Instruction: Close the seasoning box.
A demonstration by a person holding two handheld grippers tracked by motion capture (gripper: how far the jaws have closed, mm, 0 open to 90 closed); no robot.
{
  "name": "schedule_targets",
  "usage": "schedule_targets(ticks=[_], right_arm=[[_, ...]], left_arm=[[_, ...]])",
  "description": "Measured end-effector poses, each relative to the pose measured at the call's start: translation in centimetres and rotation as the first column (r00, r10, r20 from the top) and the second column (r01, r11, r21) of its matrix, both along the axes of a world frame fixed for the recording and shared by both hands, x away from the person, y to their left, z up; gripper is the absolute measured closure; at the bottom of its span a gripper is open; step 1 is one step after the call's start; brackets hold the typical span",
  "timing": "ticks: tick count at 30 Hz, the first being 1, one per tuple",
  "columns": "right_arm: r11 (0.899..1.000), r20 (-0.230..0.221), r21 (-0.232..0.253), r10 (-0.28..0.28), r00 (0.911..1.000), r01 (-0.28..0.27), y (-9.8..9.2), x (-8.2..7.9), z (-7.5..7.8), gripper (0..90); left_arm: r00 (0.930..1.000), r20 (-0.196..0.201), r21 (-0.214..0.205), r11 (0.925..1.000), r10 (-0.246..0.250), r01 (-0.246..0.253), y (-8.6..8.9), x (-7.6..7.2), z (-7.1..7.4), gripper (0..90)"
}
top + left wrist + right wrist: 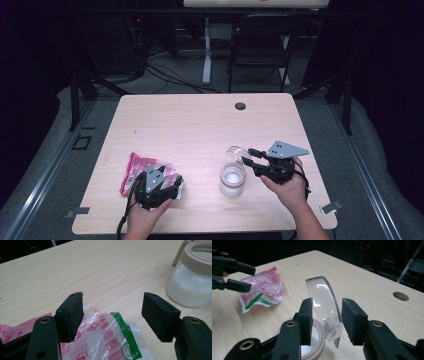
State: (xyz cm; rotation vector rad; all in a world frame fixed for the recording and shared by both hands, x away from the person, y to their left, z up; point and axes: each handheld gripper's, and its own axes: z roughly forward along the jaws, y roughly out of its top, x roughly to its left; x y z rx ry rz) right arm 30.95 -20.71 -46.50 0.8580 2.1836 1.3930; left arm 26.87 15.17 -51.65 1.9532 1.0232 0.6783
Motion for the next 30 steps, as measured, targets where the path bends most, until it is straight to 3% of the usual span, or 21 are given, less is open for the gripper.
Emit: schedule_targets(ticks=[24, 30], right_arm=[[0.997, 0.030, -0.076, 0.020, 0.9993, -0.018, 1.1, -0.9, 0.0, 58.7], [0.988, 0.061, -0.153, 0.025, 0.9978, -0.015, 1.6, -1.4, -0.1, 58.3]], left_arm=[[0.9994, 0.000, 0.007, 0.9994, -0.035, 0.035, -0.7, 0.2, 0.1, 35.6], [0.9993, 0.001, 0.010, 0.9992, -0.038, 0.038, -0.5, 0.2, 0.1, 36.1]])
